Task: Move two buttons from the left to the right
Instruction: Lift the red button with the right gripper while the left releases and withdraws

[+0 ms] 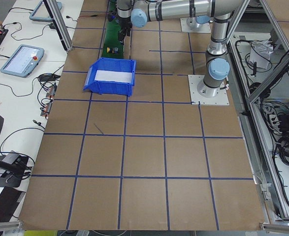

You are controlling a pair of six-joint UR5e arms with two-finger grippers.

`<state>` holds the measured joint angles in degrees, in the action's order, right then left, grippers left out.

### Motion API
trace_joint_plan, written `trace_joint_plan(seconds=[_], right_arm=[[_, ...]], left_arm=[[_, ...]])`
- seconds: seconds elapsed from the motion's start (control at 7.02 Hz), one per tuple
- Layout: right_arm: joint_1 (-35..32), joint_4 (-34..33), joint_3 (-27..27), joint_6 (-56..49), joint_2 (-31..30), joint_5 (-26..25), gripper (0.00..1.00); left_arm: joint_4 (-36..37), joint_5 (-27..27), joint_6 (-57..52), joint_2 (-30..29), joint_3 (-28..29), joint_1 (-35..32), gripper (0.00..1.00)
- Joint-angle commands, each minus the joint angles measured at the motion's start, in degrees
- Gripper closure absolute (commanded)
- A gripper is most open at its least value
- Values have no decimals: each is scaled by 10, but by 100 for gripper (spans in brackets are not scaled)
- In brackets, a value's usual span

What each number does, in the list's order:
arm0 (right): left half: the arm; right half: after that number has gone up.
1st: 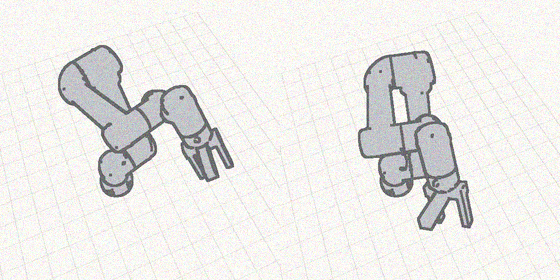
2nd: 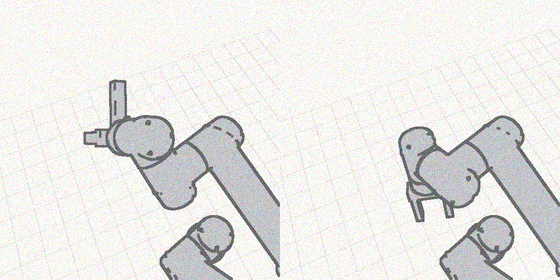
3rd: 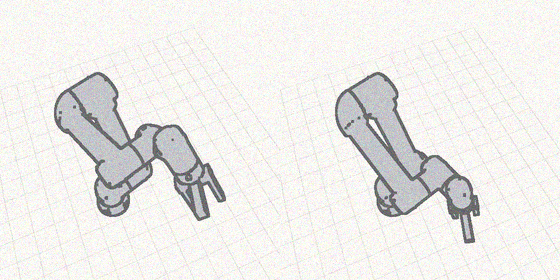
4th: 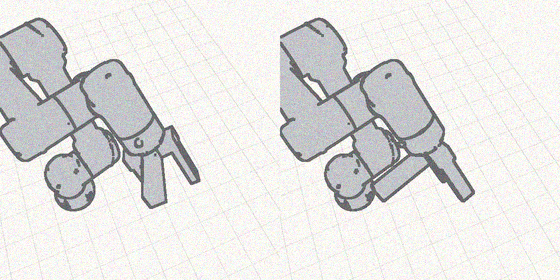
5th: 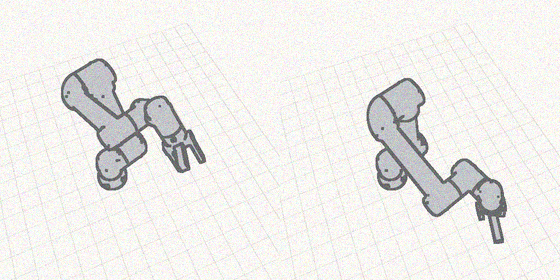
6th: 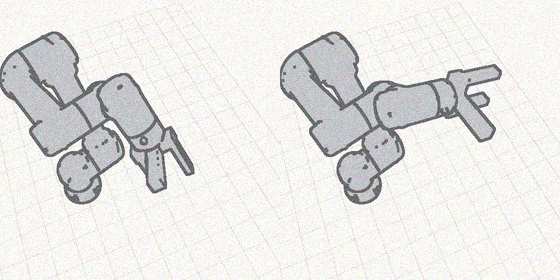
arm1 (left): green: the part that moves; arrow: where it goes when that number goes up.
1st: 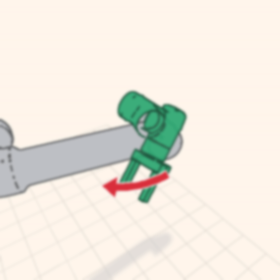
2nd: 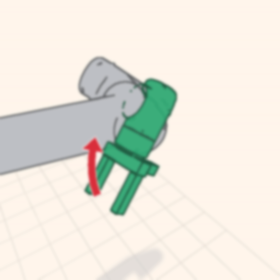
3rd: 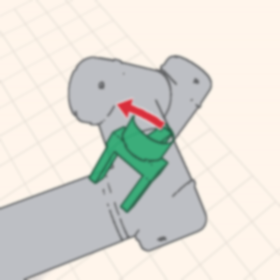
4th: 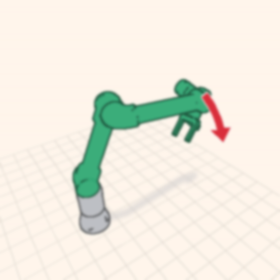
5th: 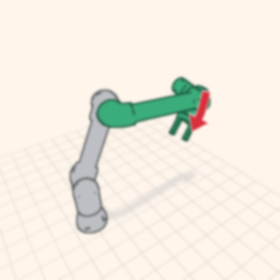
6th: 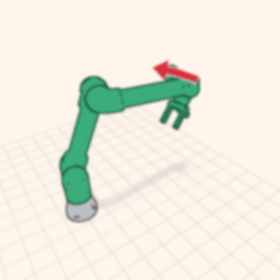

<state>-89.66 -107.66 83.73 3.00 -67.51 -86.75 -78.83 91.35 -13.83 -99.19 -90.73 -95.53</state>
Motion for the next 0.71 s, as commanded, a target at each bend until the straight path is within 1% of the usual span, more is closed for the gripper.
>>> trace_joint_plan(seconds=[0.0, 0.14, 0.28, 0.43, 0.57], right_arm=[[74, 84, -6, -66, -73, 2, 76], [137, 124, -14, -136, -102, -3, 75], [194, 154, -32, -212, -104, -5, 75], [236, 152, -42, -284, -99, -19, 75], [270, 130, -45, -343, -84, -47, 75]], left_arm=[[-129, 8, 1, 95, 1, 63, 0], [-165, 8, 2, 127, -3, 61, 0], [-175, 6, 2, 132, 14, 63, 0], [-178, -2, 3, 133, 13, 68, 0], [-171, -2, 6, 132, 14, 64, 0]])
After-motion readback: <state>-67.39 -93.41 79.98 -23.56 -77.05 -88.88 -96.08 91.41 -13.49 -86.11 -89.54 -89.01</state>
